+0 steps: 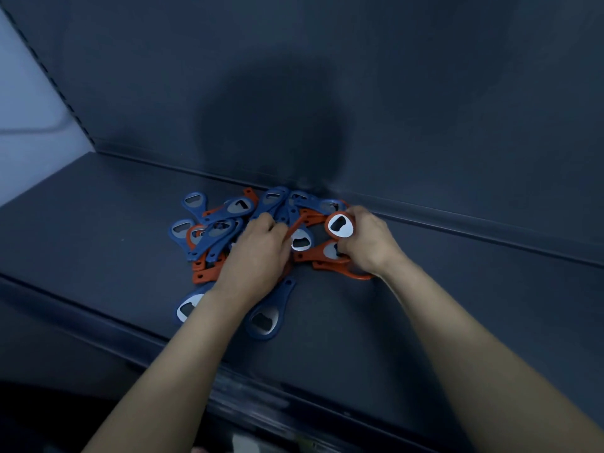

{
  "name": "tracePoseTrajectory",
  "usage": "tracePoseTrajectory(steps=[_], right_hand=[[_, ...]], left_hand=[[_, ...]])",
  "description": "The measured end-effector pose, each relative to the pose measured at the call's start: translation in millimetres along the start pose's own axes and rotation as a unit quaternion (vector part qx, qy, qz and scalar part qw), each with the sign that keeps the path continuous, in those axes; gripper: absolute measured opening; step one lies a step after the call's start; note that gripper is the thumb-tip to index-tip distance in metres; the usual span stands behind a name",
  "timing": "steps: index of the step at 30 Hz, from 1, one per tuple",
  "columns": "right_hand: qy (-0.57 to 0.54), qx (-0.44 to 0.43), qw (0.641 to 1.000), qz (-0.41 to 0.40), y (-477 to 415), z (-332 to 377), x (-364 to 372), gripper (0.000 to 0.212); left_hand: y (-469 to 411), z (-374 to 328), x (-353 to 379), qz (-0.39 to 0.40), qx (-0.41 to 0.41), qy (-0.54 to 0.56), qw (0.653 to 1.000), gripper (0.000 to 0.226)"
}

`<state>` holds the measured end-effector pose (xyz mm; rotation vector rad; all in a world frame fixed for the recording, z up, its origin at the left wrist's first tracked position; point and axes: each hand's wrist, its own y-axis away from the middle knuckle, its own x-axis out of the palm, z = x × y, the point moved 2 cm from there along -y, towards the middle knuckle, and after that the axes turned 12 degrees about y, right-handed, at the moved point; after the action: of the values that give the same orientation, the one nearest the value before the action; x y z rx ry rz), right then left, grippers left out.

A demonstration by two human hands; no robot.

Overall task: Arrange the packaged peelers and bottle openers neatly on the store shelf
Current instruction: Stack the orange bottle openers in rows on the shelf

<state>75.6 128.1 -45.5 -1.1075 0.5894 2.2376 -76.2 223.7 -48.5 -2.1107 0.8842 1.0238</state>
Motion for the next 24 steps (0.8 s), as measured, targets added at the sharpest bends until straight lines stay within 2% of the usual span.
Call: tracePoseTrajectory(steps=[2, 5, 7, 9, 13, 16, 18, 24], right_hand=[[0.009, -0.012, 1.0, -0.005, -2, -3, -2, 0.04], [0.015, -0.023, 0.999, -0.037, -1, -8, -5, 0.023], [0.028, -0.023, 0.997, -0.062, 2, -9, -8, 0.015], [0.037, -0.025, 0.998, -0.053, 5, -9, -7, 0.016], [0.051, -0.016, 0.998, -0.02, 10, -5, -3, 0.009], [0.218, 0.012, 0.975, 0.036, 18, 3, 0, 0.064], [0.256, 0.029, 0.964, 0.067, 23, 9, 5, 0.085], [0.225, 0.019, 0.971, 0.078, 24, 13, 10, 0.072]], left_hand=[[-2, -10, 3, 0.02, 0.013, -0.013, 1.0, 0.018], [-5, -16, 7, 0.049, 0.022, -0.05, 0.997, 0.011], [-5, -13, 7, 0.056, -0.01, -0.083, 0.995, 0.016], [-2, -10, 2, 0.057, -0.06, -0.113, 0.99, 0.022], [13, -3, -10, 0.058, -0.15, -0.131, 0.978, 0.055], [26, 5, -17, 0.063, -0.215, -0.137, 0.965, 0.067], [32, 10, -20, 0.068, -0.241, -0.126, 0.96, 0.068], [38, 16, -21, 0.062, -0.247, -0.039, 0.966, 0.06]])
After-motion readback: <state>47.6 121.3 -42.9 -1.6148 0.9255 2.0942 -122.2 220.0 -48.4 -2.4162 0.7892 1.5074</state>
